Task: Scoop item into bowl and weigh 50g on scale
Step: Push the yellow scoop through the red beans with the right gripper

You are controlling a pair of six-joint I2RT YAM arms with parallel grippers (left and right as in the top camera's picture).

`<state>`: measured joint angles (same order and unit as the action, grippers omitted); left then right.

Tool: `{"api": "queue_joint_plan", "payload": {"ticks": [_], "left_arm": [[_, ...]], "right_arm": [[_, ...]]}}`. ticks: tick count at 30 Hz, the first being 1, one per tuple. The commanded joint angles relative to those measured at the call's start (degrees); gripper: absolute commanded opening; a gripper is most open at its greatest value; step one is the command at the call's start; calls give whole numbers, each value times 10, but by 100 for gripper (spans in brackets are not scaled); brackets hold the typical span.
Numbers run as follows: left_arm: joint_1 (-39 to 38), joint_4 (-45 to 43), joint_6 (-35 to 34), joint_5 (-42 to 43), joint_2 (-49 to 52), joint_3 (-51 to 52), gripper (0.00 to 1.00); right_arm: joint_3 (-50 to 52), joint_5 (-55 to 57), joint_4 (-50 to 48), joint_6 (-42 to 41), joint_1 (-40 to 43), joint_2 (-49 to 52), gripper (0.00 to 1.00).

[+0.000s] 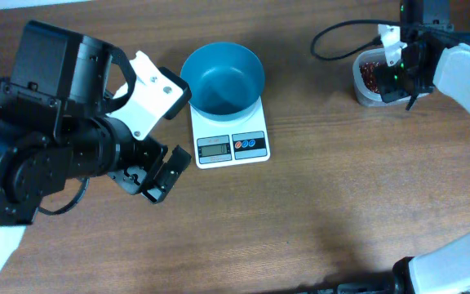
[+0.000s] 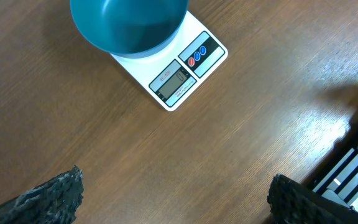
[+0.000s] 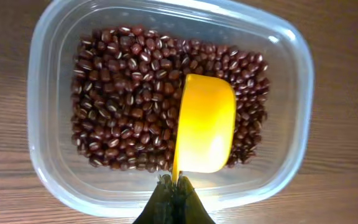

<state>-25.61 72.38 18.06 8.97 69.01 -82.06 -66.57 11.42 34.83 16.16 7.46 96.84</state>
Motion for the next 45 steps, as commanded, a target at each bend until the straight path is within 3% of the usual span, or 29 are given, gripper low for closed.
{"api": "queue_joint_plan", "payload": {"ticks": [1, 11, 16, 19, 24, 34, 45], "left_arm": [[-2, -1, 9, -4, 3, 3, 99], [-2, -1, 9, -4, 3, 3, 99], [-2, -1, 9, -4, 3, 3, 99], [-2, -1, 9, -4, 3, 3, 99], [-2, -1, 9, -4, 3, 3, 99], [-2, -1, 9, -4, 3, 3, 99], [-2, -1, 9, -4, 3, 3, 99]], "right_arm": [[-10, -78, 6, -61, 30, 8, 4], [-10, -215, 18, -170, 126, 9, 4], [-10, -250, 18, -173, 132, 10, 4], [-10, -273, 21, -258, 132, 22, 4], [-10, -295, 27, -332, 132, 49, 4], [-10, -374, 49, -332, 136, 52, 4], [-10, -408, 52, -332, 207, 52, 4]]}}
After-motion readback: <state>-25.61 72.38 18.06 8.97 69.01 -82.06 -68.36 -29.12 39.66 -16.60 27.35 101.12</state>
